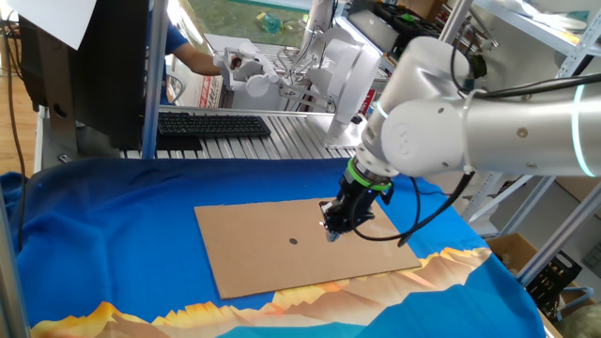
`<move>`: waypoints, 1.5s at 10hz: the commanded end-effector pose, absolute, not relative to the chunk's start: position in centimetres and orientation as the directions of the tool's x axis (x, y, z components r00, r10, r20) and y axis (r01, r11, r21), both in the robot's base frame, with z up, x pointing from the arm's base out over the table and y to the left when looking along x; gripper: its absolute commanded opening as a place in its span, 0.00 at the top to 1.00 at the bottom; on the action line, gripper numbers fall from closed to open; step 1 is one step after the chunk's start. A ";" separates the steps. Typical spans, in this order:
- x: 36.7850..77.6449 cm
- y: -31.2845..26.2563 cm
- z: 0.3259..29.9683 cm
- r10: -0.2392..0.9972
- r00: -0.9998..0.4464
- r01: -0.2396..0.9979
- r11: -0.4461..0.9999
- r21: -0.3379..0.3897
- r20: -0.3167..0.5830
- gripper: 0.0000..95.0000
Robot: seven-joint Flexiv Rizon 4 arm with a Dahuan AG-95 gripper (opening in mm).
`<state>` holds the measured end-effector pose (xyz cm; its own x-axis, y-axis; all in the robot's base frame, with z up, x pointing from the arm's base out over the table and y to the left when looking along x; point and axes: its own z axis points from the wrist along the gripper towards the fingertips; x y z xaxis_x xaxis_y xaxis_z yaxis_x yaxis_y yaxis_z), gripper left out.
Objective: Use the gripper to push the small block from left to right
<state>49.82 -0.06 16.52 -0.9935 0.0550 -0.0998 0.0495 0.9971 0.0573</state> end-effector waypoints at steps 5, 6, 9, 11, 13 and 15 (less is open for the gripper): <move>49.8 0.0 16.5 0.050 -0.992 0.042 0.997 0.069 -0.118 1.00; 49.8 0.0 16.6 0.049 -0.992 0.043 0.998 0.048 -0.116 1.00; 49.8 0.0 16.6 0.038 -0.994 0.032 0.998 0.058 -0.106 1.00; 50.0 0.0 16.5 0.014 -0.994 0.009 0.999 0.048 -0.113 1.00; 52.0 -0.5 16.5 -0.013 -0.992 -0.015 1.000 0.013 -0.127 1.00; 58.5 -4.5 20.7 -0.040 -0.996 -0.042 0.999 0.029 -0.084 1.00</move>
